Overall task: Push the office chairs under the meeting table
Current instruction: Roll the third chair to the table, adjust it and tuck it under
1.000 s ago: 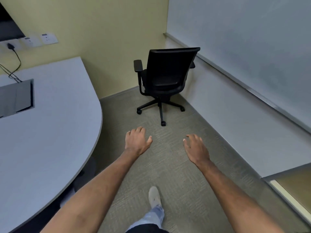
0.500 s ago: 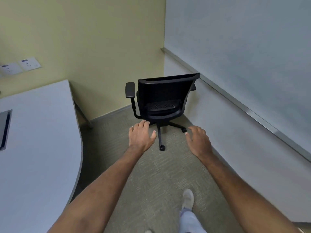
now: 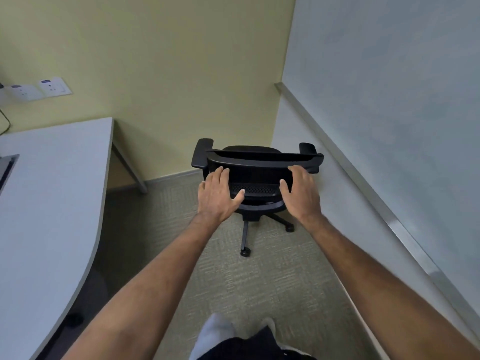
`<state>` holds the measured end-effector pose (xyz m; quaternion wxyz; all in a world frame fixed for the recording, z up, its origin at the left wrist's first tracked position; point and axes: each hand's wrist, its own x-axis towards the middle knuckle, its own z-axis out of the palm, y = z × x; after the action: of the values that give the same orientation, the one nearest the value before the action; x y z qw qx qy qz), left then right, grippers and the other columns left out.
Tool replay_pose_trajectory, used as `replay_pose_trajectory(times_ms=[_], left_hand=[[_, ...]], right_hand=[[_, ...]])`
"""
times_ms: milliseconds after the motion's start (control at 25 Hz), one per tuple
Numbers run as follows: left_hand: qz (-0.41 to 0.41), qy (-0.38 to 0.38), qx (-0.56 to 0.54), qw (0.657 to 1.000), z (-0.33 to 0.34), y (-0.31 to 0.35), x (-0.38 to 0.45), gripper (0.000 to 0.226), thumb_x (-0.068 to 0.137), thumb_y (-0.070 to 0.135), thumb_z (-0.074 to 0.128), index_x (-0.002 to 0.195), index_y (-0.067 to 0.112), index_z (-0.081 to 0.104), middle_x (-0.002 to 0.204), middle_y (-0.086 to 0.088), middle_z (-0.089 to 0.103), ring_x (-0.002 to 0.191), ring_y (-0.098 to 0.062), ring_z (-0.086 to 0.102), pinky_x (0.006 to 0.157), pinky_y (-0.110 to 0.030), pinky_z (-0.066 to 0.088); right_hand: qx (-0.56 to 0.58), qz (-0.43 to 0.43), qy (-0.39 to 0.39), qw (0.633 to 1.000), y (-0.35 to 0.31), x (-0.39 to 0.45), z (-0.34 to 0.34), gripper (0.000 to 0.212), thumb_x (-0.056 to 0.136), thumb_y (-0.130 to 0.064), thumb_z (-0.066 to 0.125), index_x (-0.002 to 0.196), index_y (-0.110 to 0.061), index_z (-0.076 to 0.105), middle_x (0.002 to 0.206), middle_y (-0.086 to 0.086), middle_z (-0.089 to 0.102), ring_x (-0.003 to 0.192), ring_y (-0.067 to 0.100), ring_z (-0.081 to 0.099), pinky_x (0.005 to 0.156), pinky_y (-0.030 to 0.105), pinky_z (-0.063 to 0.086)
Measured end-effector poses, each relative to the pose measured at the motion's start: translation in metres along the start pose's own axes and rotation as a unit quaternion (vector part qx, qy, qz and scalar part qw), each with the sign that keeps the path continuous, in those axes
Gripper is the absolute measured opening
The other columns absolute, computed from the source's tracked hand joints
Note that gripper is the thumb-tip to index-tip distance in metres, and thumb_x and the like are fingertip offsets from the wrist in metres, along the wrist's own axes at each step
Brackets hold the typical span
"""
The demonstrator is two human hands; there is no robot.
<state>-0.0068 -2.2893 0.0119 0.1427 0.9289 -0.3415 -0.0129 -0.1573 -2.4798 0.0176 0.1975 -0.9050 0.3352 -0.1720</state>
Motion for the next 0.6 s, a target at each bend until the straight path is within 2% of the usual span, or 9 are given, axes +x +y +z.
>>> replay_pose_trajectory(times_ms=[240, 400, 520, 600], left_hand=[[0.002, -0.035, 0.041, 0.999, 0.012, 0.015, 0.071, 0.107, 0.085, 0.086, 0.046, 0.162, 0.017, 0.02, 0.171, -0.007, 0.019, 0.157, -0.028, 0.018, 0.127, -0.056, 0.019], [0.028, -0.069, 0.066, 0.995, 0.019, 0.012, 0.115, 0.119, 0.079, 0.092, 0.044, 0.164, 0.015, 0.013, 0.169, -0.008, 0.023, 0.157, -0.028, 0.019, 0.128, -0.058, 0.012], [0.062, -0.095, 0.1, 0.989, 0.024, 0.006, 0.143, 0.123, 0.075, 0.097, 0.04, 0.163, 0.015, 0.017, 0.165, -0.008, 0.034, 0.154, -0.029, 0.027, 0.128, -0.059, 0.008], [0.099, -0.117, 0.121, 0.981, 0.024, 0.001, 0.16, 0.121, 0.07, 0.101, 0.038, 0.159, 0.019, 0.03, 0.158, -0.008, 0.046, 0.147, -0.031, 0.039, 0.126, -0.058, 0.015]], right_hand=[[-0.027, -0.002, -0.02, 0.999, 0.021, 0.076, 0.016, 0.064, 0.103, -0.048, 0.056, 0.156, -0.014, 0.042, 0.166, 0.009, 0.038, 0.155, 0.03, 0.031, 0.126, 0.052, 0.032], [-0.07, -0.002, -0.079, 0.994, 0.035, 0.113, 0.029, 0.077, 0.099, -0.067, 0.049, 0.159, -0.021, 0.037, 0.168, 0.006, 0.037, 0.156, 0.029, 0.031, 0.126, 0.054, 0.028], [-0.126, -0.021, -0.077, 0.989, 0.04, 0.131, 0.042, 0.077, 0.096, -0.078, 0.034, 0.151, -0.027, 0.05, 0.157, 0.001, 0.053, 0.148, 0.025, 0.045, 0.124, 0.056, 0.027], [-0.146, -0.029, -0.053, 0.987, 0.04, 0.139, 0.049, 0.076, 0.094, -0.079, 0.028, 0.138, -0.029, 0.063, 0.14, -0.001, 0.068, 0.135, 0.025, 0.058, 0.122, 0.058, 0.027]])
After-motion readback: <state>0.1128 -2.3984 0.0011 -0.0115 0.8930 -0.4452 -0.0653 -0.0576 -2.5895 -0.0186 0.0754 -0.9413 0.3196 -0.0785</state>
